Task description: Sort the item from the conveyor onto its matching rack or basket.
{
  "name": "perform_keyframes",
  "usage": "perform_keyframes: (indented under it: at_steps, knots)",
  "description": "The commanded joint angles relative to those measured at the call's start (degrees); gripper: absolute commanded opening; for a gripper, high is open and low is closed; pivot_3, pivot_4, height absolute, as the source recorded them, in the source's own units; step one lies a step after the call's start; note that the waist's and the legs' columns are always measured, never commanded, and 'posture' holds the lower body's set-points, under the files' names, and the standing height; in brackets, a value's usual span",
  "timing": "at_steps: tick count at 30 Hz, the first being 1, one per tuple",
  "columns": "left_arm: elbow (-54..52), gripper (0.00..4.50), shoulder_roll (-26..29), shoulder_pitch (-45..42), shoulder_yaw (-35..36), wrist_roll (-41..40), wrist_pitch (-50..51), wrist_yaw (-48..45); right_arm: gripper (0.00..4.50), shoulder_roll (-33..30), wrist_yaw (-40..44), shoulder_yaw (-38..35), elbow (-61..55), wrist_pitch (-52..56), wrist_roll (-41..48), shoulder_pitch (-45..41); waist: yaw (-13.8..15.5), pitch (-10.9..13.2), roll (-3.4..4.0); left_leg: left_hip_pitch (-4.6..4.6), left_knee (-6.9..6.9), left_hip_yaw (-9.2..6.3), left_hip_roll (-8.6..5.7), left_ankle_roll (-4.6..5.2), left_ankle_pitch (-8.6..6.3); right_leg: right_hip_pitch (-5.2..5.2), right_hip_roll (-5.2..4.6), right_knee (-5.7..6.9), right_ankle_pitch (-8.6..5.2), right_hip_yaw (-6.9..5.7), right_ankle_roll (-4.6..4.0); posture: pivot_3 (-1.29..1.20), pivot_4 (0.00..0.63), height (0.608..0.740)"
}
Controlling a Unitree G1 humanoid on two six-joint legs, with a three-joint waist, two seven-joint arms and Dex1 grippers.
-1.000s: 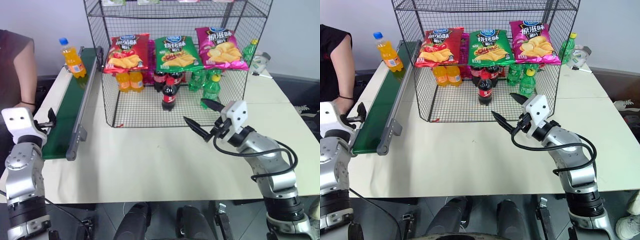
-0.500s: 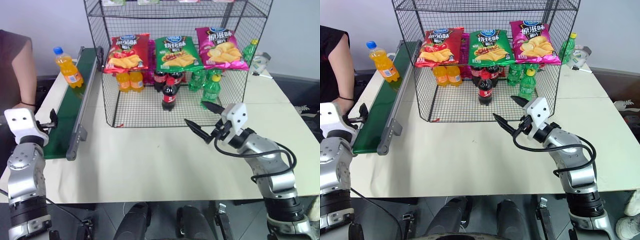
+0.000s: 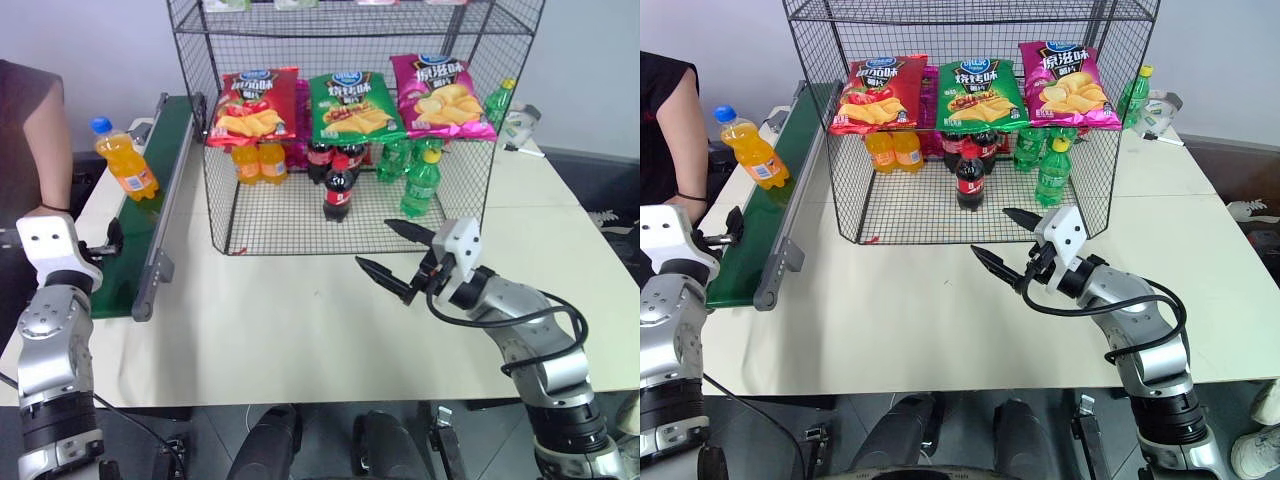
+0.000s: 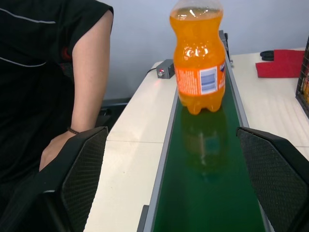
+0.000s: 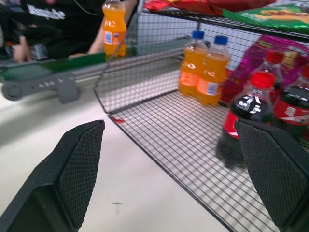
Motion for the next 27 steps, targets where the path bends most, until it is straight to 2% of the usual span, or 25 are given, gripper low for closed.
perform_keyframes:
  at_steps: [1,27]
  knots:
    - [-0.88,4.45,0.78,-0.58,0.79,-0.20,-1.31,-0.42,4.50,-0.65,1.55,-0.70,-3.57,1.31,3.10,0.17,0.03,0.00,0.00,0.00,0.00,0.00,0.00,0.00,0.00,0.00,0.00,0.00,0.00,0.00,0.00,0.00,0.150,0.740]
    - [-2.32,4.45,1.34,-0.96,2.19,-5.16,-0.44,-3.41,4.50,-0.05,2.41,0.40,-1.42,-0.85,0.50,0.05,0.01,0.00,0.00,0.00,0.00,0.00,0.00,0.00,0.00,-0.01,0.00,0.00,0.00,0.00,0.00,0.00,0.150,0.740]
